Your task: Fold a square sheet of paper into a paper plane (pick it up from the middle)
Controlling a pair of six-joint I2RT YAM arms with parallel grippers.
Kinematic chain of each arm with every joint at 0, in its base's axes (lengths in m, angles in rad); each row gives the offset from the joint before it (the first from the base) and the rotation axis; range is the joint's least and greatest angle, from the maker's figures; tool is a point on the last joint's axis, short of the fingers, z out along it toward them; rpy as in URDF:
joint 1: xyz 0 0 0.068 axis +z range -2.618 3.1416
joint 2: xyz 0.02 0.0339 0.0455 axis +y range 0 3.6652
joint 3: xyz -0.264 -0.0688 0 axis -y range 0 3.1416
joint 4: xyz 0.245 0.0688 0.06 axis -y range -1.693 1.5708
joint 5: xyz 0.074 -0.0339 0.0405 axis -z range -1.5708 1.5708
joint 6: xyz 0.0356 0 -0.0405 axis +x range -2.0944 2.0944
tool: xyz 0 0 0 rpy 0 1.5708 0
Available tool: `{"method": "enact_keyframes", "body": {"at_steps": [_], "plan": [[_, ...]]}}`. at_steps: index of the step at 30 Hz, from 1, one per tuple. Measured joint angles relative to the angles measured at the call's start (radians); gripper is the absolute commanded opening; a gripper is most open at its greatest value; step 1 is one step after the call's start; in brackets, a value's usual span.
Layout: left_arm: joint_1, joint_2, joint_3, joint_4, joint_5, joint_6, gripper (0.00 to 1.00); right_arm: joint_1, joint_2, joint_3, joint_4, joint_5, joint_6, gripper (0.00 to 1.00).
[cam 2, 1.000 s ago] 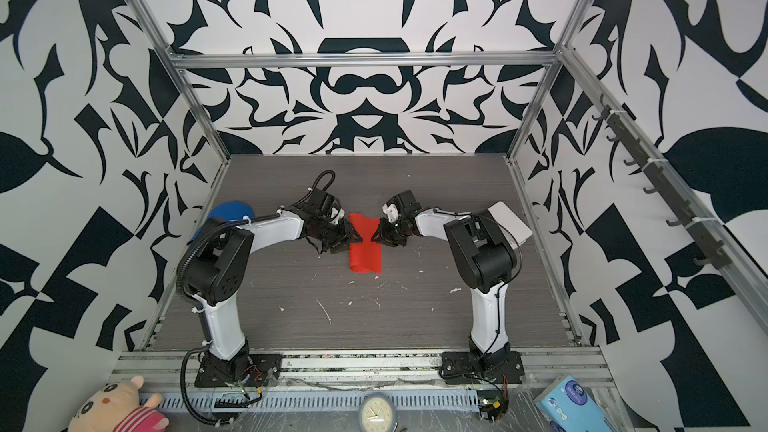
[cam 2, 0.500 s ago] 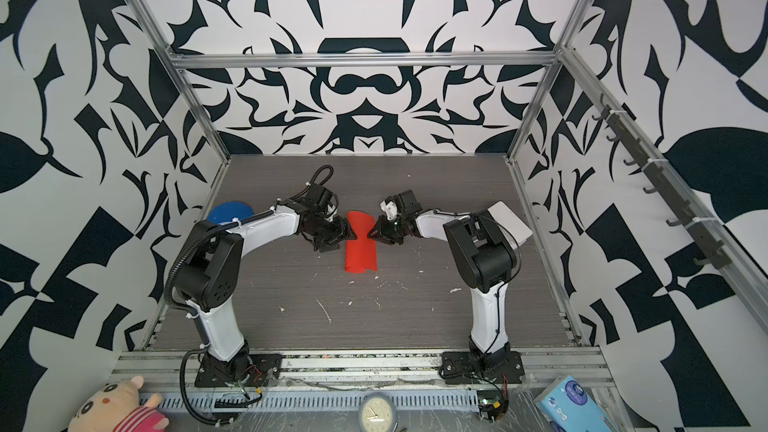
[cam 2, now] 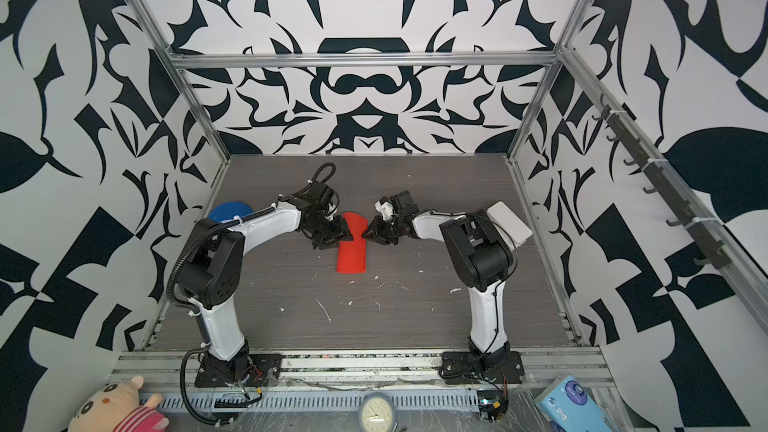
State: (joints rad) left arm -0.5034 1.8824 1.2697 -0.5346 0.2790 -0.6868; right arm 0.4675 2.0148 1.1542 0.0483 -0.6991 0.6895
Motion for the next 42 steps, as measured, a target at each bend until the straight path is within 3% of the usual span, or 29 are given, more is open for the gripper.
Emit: {"method": "enact_keyframes", "body": {"at_steps": [12,26,42], "plan": [[0.000,0.039,0.017,-0.047,-0.041,0.002,0.51,0.006,0.011,0.041,-0.046,0.037,-0.010,0.25],[0.000,0.043,0.038,-0.053,-0.034,-0.023,0.55,0.006,0.011,0.044,-0.043,0.041,-0.028,0.47],[0.015,0.012,0.023,-0.045,-0.031,-0.031,0.58,0.006,0.043,0.053,-0.014,-0.045,-0.028,0.48]]}}
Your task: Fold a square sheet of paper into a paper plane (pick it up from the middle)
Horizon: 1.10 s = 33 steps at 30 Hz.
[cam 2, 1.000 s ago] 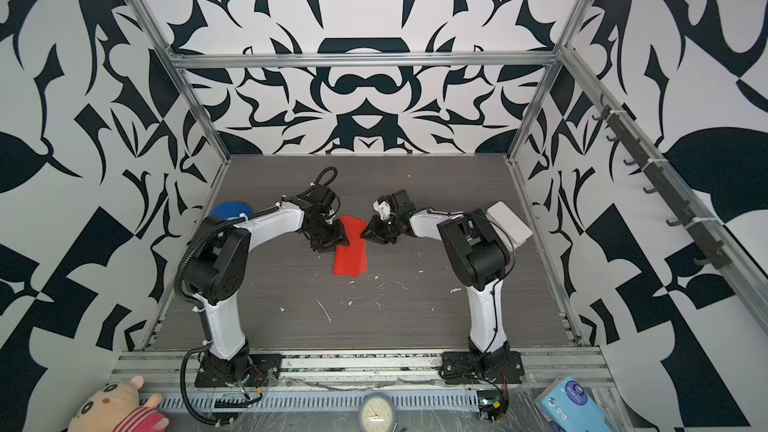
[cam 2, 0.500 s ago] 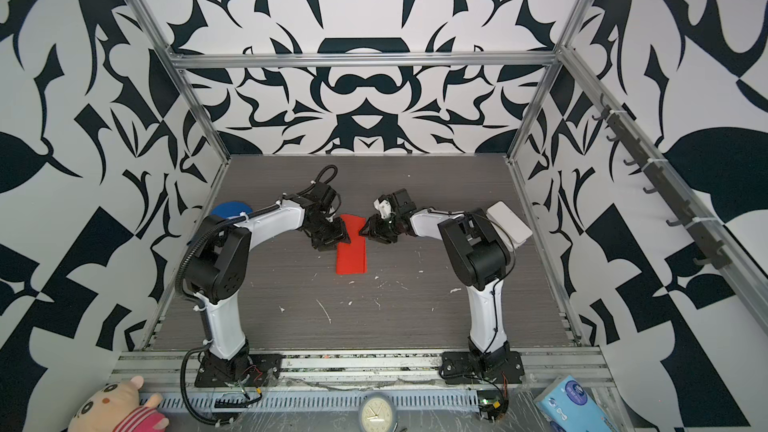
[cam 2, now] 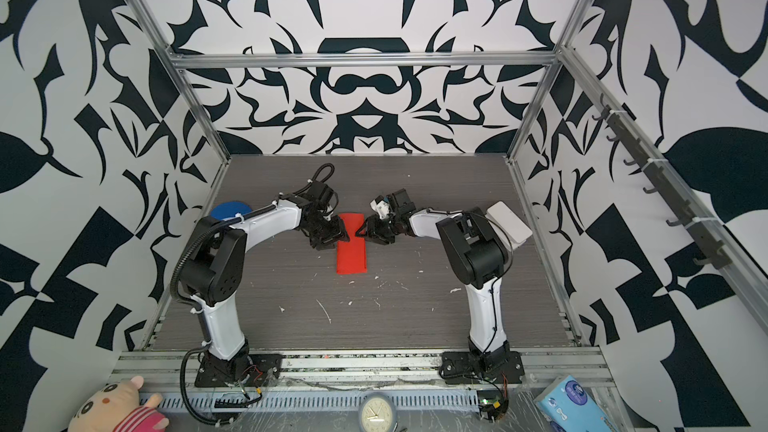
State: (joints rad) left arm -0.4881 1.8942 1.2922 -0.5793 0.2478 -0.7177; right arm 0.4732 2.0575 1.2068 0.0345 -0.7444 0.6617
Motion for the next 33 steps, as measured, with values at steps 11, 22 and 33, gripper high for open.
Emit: {"method": "enact_keyframes", "body": {"at_steps": [11,22,33], "plan": [[0.006,-0.006,-0.006,0.009,0.000,-0.008,0.58,0.006,0.025,0.004,0.019,-0.042,0.010,0.35],[0.009,-0.006,-0.006,0.014,0.003,-0.008,0.58,0.007,0.025,0.004,0.089,-0.082,0.048,0.38],[0.010,-0.006,-0.008,0.018,0.005,-0.008,0.58,0.007,0.025,-0.012,0.153,-0.104,0.089,0.00]]}}
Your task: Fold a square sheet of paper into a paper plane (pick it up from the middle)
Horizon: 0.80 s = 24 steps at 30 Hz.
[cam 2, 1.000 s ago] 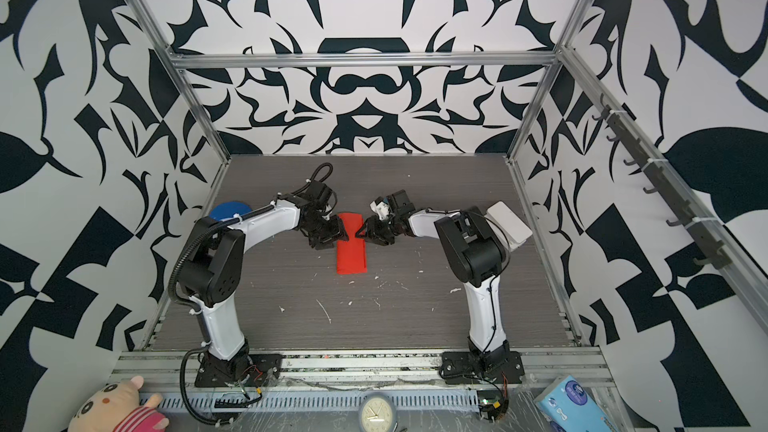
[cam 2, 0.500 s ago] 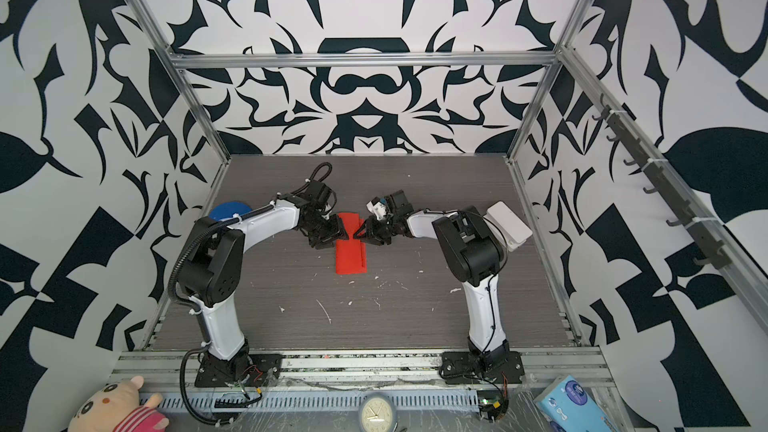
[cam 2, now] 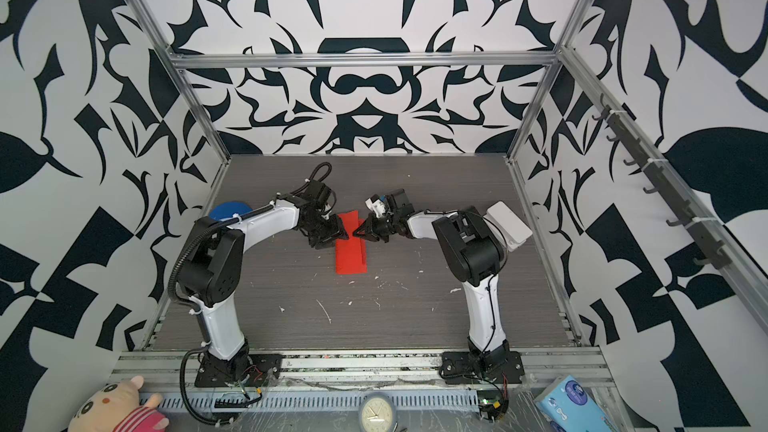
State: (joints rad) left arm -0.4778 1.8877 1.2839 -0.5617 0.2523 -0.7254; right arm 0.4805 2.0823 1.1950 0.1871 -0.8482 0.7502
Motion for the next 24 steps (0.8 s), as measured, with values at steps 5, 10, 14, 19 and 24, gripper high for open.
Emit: {"method": "enact_keyframes", "body": {"at_steps": [5,10,14,19,24], "plan": [[0.000,-0.007,-0.002,-0.001,-0.002,-0.001,0.58,0.000,0.000,0.000,-0.051,0.064,-0.029,0.00],[0.000,-0.050,-0.002,-0.002,0.000,-0.007,0.57,0.000,0.000,0.000,-0.107,0.118,-0.059,0.00],[0.000,-0.063,-0.002,-0.003,-0.002,-0.007,0.57,0.000,0.000,0.000,-0.124,0.135,-0.067,0.00],[0.000,-0.032,0.001,-0.008,-0.004,-0.001,0.52,0.000,0.000,0.000,-0.125,0.147,-0.070,0.00],[0.000,0.014,0.009,-0.011,0.001,0.002,0.53,0.000,0.000,0.003,-0.128,0.146,-0.070,0.00]]}}
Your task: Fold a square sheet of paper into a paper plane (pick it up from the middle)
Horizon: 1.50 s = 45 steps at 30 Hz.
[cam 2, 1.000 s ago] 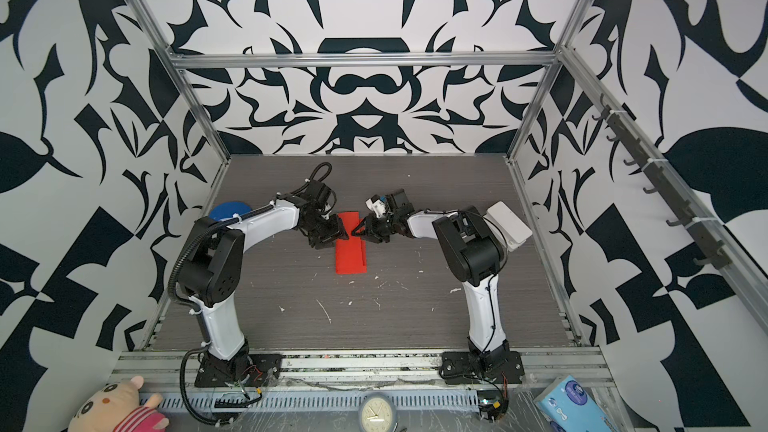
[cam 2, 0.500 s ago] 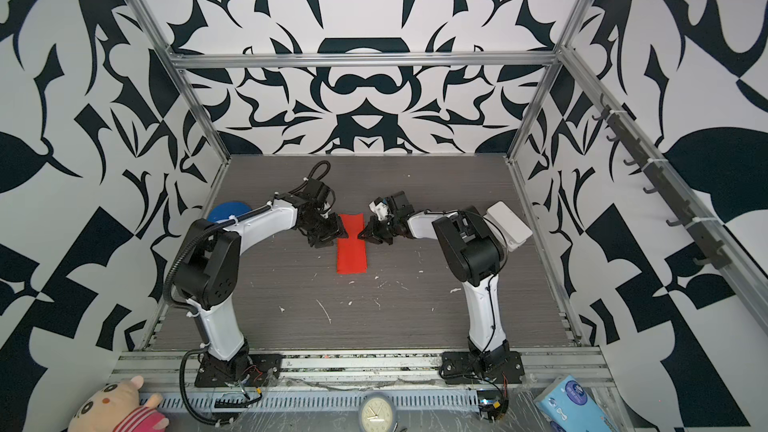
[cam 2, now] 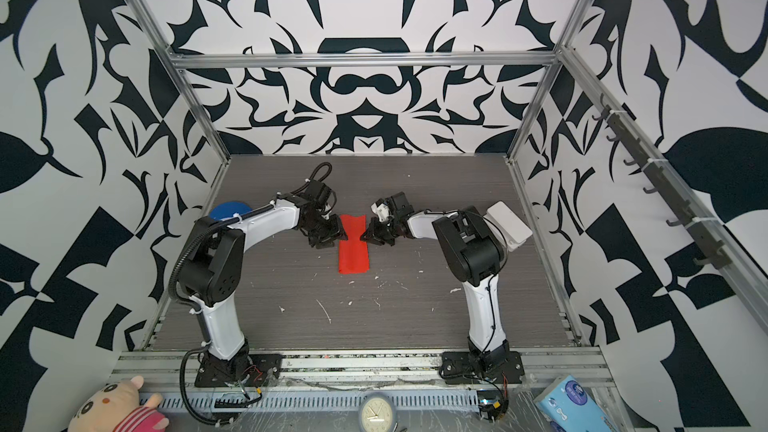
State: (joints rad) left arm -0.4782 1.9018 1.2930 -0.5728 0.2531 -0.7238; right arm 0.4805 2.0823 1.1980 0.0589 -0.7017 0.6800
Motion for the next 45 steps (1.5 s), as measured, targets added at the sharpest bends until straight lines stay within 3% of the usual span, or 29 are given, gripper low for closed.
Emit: {"method": "enact_keyframes", "body": {"at_steps": [11,19,28,45], "plan": [[0.000,0.041,0.051,-0.028,0.000,0.012,0.53,0.004,0.000,0.026,-0.011,-0.024,0.000,0.00],[0.000,0.062,0.052,-0.048,-0.006,0.026,0.43,0.012,0.006,0.034,-0.018,-0.028,0.000,0.01],[0.000,0.074,0.053,-0.074,-0.015,0.049,0.37,0.006,0.011,0.033,-0.043,-0.016,-0.010,0.26],[-0.002,0.085,0.071,-0.087,-0.032,0.029,0.40,-0.031,-0.098,-0.029,-0.056,0.123,-0.015,0.26]]}}
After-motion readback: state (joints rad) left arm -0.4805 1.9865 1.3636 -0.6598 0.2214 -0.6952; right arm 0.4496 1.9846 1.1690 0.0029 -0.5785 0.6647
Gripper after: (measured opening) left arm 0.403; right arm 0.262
